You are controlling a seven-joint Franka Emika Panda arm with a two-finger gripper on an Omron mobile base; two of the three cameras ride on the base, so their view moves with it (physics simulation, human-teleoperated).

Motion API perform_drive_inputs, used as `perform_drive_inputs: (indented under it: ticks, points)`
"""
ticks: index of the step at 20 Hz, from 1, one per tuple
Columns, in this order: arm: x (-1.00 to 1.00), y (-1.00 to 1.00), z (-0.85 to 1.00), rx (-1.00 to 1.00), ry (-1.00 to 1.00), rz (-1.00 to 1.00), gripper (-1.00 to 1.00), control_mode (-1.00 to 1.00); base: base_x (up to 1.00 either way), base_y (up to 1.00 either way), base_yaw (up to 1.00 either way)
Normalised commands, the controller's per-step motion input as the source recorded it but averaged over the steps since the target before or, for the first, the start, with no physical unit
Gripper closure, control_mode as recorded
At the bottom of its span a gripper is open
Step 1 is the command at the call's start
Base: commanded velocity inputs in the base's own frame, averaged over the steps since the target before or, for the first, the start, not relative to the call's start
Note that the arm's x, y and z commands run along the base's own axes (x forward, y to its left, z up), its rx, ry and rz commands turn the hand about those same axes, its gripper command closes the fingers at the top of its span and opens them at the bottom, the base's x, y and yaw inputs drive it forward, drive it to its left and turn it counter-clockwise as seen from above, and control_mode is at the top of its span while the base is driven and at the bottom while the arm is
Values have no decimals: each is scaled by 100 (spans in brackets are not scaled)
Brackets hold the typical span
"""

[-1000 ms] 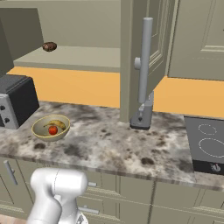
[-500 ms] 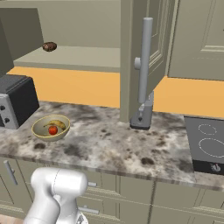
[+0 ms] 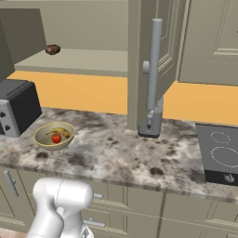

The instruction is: Open the cabinet. Pick the apple and banana from the cabinet and place them into the bowl. Then close the cabinet.

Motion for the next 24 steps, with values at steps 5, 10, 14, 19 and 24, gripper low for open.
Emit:
perform_drive_inputs:
  ticks: [5,10,14,19,24]
  points:
    - [0,44,-5,11,-27,-3,-100,-100,0,0,0]
    - [11,44,-6,0,-20,-6,-100,-100,0,0,0]
    - [26,47,-1,0,-1,-8,-100,-100,0,0,0]
    - [49,47,0,0,0,-11,-100,-100,0,0,0]
    - [41,36,0,0,0,-29,-100,-100,0,0,0]
